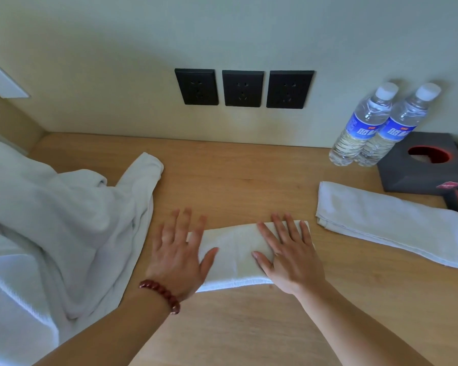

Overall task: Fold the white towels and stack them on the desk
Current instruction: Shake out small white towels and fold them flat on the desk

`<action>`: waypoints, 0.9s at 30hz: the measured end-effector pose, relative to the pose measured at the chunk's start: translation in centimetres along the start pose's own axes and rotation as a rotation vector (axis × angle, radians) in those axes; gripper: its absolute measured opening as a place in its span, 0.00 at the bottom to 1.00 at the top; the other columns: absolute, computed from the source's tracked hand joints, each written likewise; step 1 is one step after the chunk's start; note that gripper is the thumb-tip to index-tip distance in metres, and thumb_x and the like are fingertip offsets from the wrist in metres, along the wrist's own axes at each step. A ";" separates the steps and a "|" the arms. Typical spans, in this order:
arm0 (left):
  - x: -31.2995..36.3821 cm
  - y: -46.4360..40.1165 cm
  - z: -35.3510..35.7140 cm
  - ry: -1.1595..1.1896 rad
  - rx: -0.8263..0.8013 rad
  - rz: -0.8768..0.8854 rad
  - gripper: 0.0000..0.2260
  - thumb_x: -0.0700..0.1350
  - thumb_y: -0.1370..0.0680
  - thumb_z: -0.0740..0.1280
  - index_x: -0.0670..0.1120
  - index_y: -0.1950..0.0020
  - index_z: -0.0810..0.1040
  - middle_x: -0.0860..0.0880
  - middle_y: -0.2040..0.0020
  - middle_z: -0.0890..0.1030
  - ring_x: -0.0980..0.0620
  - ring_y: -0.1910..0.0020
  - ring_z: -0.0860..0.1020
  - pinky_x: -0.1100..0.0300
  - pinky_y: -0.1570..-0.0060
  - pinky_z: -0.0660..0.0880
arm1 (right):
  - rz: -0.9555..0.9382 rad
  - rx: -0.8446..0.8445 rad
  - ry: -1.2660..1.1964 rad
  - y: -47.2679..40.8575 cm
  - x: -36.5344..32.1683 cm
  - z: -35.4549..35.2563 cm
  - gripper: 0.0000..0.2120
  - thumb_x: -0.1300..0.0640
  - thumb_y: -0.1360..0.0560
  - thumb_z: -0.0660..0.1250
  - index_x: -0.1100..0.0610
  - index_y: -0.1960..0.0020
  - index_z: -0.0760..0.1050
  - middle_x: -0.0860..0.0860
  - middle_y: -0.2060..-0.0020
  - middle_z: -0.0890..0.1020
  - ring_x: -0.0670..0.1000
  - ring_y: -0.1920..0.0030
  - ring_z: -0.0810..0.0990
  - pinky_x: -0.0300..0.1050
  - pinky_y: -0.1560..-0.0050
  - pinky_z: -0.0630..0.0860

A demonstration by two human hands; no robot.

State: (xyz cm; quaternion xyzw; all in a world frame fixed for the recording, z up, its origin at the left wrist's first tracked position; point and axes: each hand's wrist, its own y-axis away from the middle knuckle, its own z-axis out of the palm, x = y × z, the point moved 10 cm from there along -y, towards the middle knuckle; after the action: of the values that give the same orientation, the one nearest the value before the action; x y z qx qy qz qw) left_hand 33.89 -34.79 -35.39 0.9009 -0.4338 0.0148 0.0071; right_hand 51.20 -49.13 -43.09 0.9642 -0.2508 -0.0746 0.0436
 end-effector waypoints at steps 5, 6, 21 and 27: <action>3.3 -0.7 5.8 -0.026 -0.264 0.029 0.35 0.71 0.21 0.43 0.55 0.18 0.49 0.46 0.18 0.46 0.41 0.20 0.43 0.32 0.26 0.50 | 0.008 0.007 -0.006 0.0 0.1 0.0 0.34 0.29 0.21 0.46 0.43 0.19 0.56 0.53 0.20 0.58 0.58 0.19 0.52 0.63 0.22 0.51; 3.2 -0.6 6.7 -0.024 -0.292 0.006 0.35 0.72 0.21 0.41 0.57 0.19 0.44 0.48 0.18 0.41 0.42 0.20 0.39 0.32 0.26 0.46 | 0.008 0.010 -0.009 0.0 0.1 0.0 0.34 0.29 0.21 0.47 0.43 0.19 0.56 0.53 0.20 0.58 0.58 0.19 0.52 0.63 0.22 0.51; 1.6 -1.0 8.1 0.005 -0.321 -0.080 0.31 0.68 0.21 0.36 0.59 0.22 0.31 0.50 0.20 0.33 0.49 0.22 0.31 0.42 0.24 0.36 | 0.004 0.007 -0.024 -0.2 0.2 0.2 0.35 0.28 0.21 0.43 0.43 0.19 0.54 0.52 0.19 0.55 0.56 0.19 0.48 0.63 0.22 0.49; 1.2 -1.1 8.0 0.008 -0.296 -0.116 0.30 0.67 0.21 0.35 0.59 0.21 0.32 0.51 0.19 0.36 0.49 0.22 0.32 0.42 0.23 0.37 | 0.043 -0.010 -0.038 -0.4 -0.1 0.4 0.33 0.32 0.20 0.45 0.45 0.19 0.57 0.53 0.20 0.58 0.57 0.19 0.50 0.64 0.23 0.49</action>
State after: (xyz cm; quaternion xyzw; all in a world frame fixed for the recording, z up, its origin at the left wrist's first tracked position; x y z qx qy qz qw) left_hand 35.71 -35.26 -43.35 0.9135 -0.3784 -0.0460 0.1424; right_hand 51.26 -48.77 -43.56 0.9567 -0.2718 -0.0934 0.0453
